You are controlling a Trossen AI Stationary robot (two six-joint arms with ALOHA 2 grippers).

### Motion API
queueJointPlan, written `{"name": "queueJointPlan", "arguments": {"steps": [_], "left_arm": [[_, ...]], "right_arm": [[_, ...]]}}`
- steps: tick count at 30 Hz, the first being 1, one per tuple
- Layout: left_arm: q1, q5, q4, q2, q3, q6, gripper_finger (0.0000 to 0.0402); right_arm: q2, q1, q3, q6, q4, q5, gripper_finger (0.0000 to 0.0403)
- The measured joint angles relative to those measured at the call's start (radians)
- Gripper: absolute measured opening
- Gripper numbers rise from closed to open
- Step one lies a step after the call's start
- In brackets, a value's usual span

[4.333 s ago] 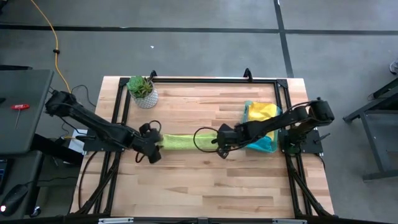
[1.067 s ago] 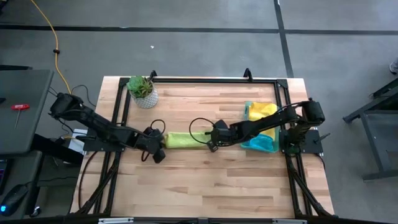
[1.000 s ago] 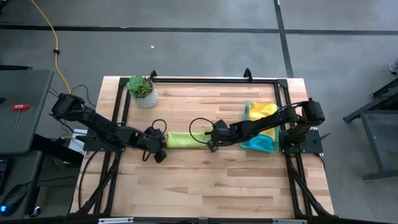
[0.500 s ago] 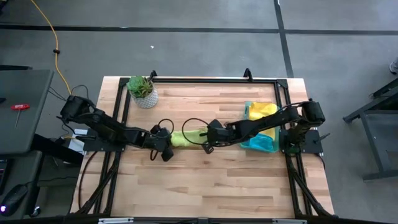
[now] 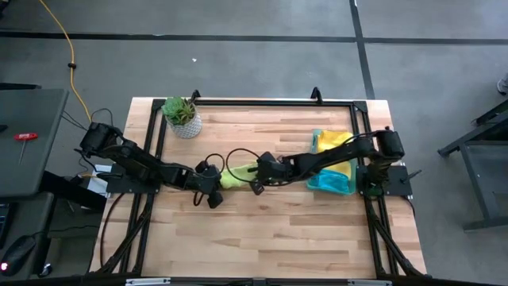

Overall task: Fold microfiber towels
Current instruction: Fold the green microfiber cloth

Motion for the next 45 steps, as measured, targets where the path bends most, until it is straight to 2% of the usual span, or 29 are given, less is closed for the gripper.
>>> {"name": "queueJointPlan", "arguments": {"steps": [16, 40, 45], "left_arm": [[-0.001, 0.004, 0.000, -0.001, 0.000, 0.018, 0.0000], [-0.001, 0.012, -0.002, -0.002, 0.001, 0.078, 0.0000], [0.000, 0.012, -0.001, -0.002, 0.001, 0.079, 0.0000]], "right_arm": [[0.086, -0.033, 0.000, -0.052, 0.231, -0.050, 0.0000], [0.086, -0.035, 0.000, -0.114, 0.258, -0.018, 0.0000], [0.141, -0.032, 0.034, -0.116, 0.277, -0.047, 0.0000]]}}
